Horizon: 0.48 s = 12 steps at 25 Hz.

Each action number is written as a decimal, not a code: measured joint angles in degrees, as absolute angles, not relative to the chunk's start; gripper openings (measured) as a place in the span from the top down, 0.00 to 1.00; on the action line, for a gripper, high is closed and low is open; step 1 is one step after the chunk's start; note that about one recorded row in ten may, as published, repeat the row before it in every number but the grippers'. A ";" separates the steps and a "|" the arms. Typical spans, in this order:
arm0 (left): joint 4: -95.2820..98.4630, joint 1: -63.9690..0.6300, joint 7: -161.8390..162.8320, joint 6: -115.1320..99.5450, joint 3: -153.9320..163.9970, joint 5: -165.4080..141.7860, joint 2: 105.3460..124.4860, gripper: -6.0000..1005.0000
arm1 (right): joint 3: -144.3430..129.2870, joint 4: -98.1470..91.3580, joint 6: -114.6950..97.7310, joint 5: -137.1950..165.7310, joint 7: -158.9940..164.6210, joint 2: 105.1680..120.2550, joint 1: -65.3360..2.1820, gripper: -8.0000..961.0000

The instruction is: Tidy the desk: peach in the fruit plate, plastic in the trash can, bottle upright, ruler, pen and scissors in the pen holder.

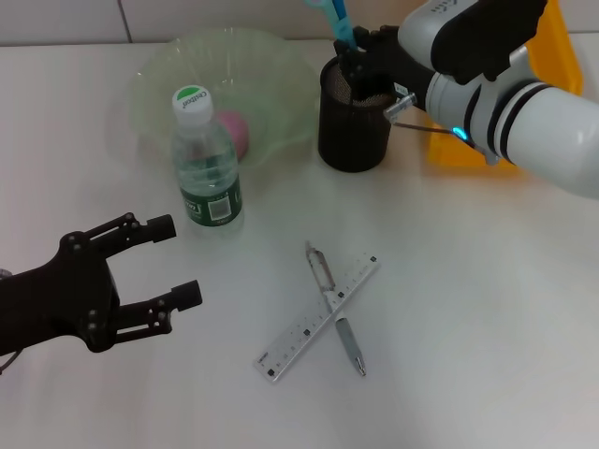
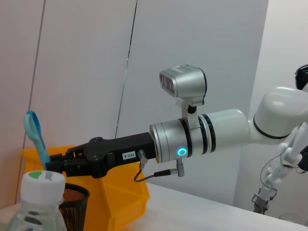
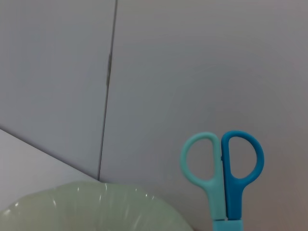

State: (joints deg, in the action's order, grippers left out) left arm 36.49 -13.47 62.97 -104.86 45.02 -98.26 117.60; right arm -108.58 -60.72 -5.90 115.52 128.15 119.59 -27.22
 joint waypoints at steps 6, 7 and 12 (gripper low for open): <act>36.75 -13.38 63.00 -104.94 45.15 -98.26 117.67 0.16 | -108.66 -61.29 -7.65 115.46 128.90 119.55 -26.15 0.71; 36.79 -13.33 63.00 -105.06 45.15 -98.26 117.68 0.16 | -108.70 -62.58 -7.69 115.44 128.96 119.57 -25.07 0.70; 36.84 -13.15 62.88 -105.48 45.03 -98.26 117.69 0.16 | -108.76 -66.93 -7.90 115.34 129.14 119.60 -22.00 0.61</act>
State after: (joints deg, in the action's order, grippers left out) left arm 36.84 -13.15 62.88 -105.48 45.03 -98.26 117.69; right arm -108.76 -66.93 -7.90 115.34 129.14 119.60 -22.00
